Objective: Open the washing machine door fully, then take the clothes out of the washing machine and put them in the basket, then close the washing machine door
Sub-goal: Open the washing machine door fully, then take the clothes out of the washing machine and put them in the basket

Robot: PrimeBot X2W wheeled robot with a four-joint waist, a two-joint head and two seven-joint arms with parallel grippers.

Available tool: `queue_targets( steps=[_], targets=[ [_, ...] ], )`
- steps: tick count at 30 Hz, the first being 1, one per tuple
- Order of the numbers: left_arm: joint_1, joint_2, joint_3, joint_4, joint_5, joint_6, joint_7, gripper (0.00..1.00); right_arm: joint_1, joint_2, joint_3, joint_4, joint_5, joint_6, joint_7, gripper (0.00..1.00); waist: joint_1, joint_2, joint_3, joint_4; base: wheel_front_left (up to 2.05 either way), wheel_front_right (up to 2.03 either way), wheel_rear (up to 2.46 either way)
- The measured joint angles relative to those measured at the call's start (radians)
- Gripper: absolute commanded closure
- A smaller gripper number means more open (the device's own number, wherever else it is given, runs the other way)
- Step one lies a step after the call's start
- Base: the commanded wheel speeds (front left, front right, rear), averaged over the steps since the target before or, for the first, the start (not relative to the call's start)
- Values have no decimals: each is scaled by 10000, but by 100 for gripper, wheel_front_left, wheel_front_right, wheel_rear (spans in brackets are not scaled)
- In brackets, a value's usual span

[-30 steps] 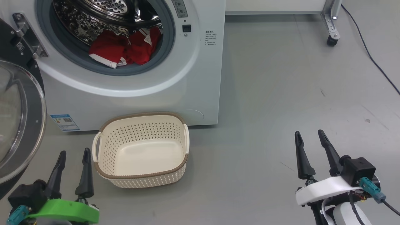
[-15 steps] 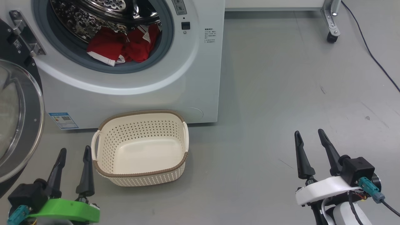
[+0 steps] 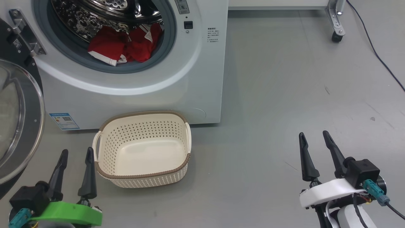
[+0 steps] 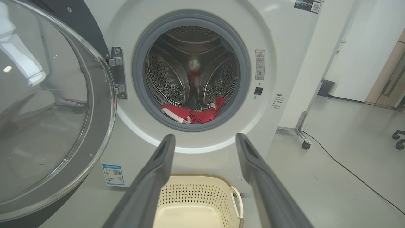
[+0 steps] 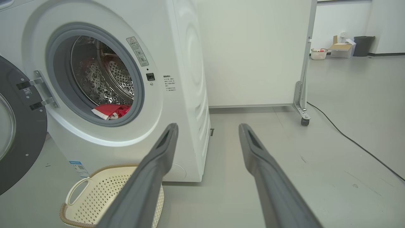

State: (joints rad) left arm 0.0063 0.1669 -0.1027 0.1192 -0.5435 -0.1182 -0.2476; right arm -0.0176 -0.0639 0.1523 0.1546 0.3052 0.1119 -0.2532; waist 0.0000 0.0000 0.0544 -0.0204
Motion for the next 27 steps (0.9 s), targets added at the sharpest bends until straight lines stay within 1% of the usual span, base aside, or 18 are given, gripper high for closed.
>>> queue_targets(
  steps=[8,10,27],
  targets=[
    [7,-12,-10,-63,84,6,0,0,0,8,-21,0,-2,0,0,0,0,0,69,16,0,0,0],
    [7,-12,-10,-75,88,81,0,0,-1,10,-21,0,-13,0,0,0,0,0,82,19,0,0,0],
    [9,-69,-98,-96,94,82,0,0,-7,12,2,33,-75,0,0,0,0,0,82,117,0,0,0]
  ],
)
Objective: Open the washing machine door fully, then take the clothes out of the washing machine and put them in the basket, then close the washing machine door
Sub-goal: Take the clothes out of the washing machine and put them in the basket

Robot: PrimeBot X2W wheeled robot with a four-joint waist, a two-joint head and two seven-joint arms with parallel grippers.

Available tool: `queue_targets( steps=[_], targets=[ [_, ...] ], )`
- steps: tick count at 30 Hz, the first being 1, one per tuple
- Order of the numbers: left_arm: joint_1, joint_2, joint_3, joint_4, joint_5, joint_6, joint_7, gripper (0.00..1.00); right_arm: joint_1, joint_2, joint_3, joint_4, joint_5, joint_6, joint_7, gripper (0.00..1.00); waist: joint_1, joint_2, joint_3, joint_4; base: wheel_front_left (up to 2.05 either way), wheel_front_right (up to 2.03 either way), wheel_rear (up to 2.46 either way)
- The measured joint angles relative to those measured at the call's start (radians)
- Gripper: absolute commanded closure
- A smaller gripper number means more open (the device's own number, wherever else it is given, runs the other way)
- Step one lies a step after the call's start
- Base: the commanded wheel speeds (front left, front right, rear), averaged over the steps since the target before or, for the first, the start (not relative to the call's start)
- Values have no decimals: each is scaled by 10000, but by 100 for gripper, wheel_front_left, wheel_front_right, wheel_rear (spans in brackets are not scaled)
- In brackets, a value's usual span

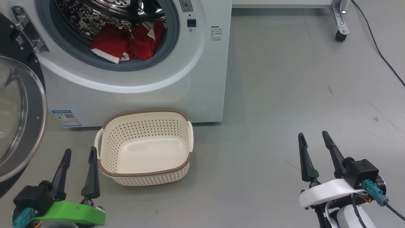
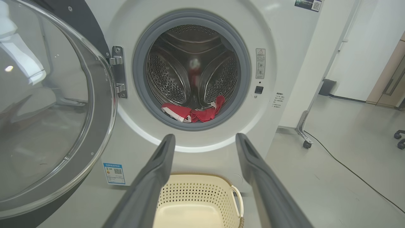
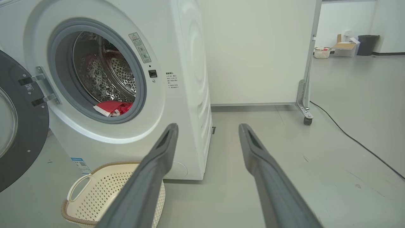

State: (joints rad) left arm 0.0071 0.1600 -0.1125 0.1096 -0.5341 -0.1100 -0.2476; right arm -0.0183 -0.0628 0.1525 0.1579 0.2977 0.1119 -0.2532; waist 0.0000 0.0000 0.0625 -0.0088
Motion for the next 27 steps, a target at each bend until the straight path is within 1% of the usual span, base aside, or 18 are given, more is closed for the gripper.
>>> queue_targets(
  steps=[7,15,21,27],
  targets=[
    [1,-17,-151,-186,-25,-8,-2,0,-1,2,19,33,0,0,0,0,0,0,-23,29,17,-22,5],
    [12,-15,-134,-209,-117,-10,-4,0,-1,12,25,56,2,2,0,0,0,0,9,40,43,-54,11],
    [19,-17,-132,-215,-207,-12,-4,0,-2,12,15,75,2,2,0,0,0,0,-3,66,64,-88,24],
    [24,-10,-128,-222,-205,-12,-4,0,-2,12,15,111,2,2,0,0,0,0,-28,108,74,-128,53]
  ],
)
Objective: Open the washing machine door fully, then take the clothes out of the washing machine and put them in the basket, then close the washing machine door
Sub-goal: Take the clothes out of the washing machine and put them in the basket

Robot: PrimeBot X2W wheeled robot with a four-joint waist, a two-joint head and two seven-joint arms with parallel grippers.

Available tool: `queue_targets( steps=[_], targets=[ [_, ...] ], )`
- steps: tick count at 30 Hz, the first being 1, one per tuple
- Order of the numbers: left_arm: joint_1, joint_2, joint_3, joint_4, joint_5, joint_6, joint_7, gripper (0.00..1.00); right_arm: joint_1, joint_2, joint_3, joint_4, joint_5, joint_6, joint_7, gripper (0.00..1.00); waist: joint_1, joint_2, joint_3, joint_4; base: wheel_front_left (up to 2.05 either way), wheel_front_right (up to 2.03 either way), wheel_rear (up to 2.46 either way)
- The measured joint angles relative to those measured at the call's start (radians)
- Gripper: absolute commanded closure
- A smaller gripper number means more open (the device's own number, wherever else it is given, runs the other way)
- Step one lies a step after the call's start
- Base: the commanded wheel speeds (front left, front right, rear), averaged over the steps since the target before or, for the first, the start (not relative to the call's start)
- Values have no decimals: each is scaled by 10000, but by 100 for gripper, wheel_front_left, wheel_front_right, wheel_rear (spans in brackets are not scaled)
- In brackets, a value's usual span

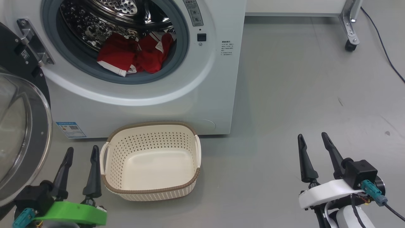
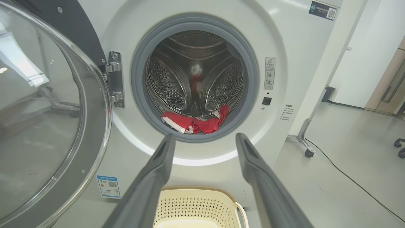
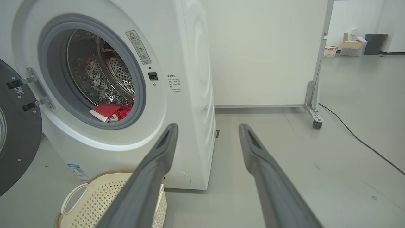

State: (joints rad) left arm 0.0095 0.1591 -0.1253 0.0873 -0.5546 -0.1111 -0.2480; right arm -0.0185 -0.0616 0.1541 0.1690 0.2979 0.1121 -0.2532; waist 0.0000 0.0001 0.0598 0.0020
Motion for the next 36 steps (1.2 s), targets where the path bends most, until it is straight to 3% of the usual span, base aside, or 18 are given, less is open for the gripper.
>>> queue_targets(
  steps=[18,36],
  targets=[
    [8,128,-19,-25,211,2,-10,0,0,23,50,50,0,2,0,0,0,0,32,21,104,-132,28],
    [12,127,-130,-17,282,2,-10,0,-6,46,50,75,0,8,0,0,0,0,37,-13,50,-50,0]
  ],
)
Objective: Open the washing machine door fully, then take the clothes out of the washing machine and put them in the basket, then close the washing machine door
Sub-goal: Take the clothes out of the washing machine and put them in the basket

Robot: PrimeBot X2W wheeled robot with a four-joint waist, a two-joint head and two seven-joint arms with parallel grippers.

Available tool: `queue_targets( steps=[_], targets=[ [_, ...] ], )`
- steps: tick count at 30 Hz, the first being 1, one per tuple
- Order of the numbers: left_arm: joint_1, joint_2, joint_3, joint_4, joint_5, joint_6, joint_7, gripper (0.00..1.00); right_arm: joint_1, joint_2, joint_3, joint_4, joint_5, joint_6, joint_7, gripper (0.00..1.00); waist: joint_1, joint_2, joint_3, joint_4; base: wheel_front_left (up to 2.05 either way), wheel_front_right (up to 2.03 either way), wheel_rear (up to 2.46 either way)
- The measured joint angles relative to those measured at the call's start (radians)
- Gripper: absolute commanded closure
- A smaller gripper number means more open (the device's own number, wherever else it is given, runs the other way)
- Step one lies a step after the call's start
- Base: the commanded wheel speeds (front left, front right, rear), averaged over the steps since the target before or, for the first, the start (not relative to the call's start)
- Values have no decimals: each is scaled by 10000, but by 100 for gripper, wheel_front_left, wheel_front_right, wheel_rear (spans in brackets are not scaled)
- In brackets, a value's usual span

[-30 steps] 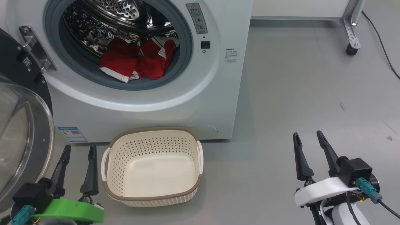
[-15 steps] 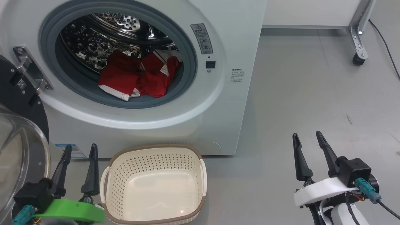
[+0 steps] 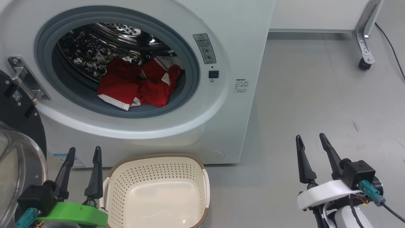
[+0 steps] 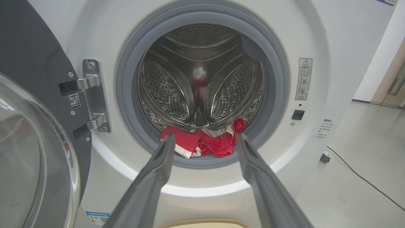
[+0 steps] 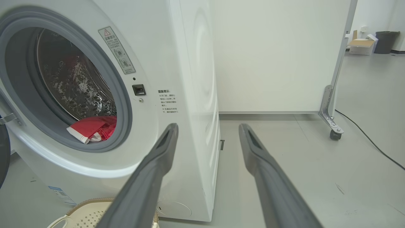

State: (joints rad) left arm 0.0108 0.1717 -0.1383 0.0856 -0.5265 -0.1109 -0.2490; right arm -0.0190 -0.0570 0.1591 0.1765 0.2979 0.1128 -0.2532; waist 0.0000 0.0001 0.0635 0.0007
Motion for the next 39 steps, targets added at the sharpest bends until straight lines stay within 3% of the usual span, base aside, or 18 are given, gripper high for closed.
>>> queue_targets(
  steps=[39],
  targets=[
    [3,56,-117,-19,29,12,29,0,-37,17,113,0,0,2,0,0,0,0,303,-79,1,-1,0]
  ],
)
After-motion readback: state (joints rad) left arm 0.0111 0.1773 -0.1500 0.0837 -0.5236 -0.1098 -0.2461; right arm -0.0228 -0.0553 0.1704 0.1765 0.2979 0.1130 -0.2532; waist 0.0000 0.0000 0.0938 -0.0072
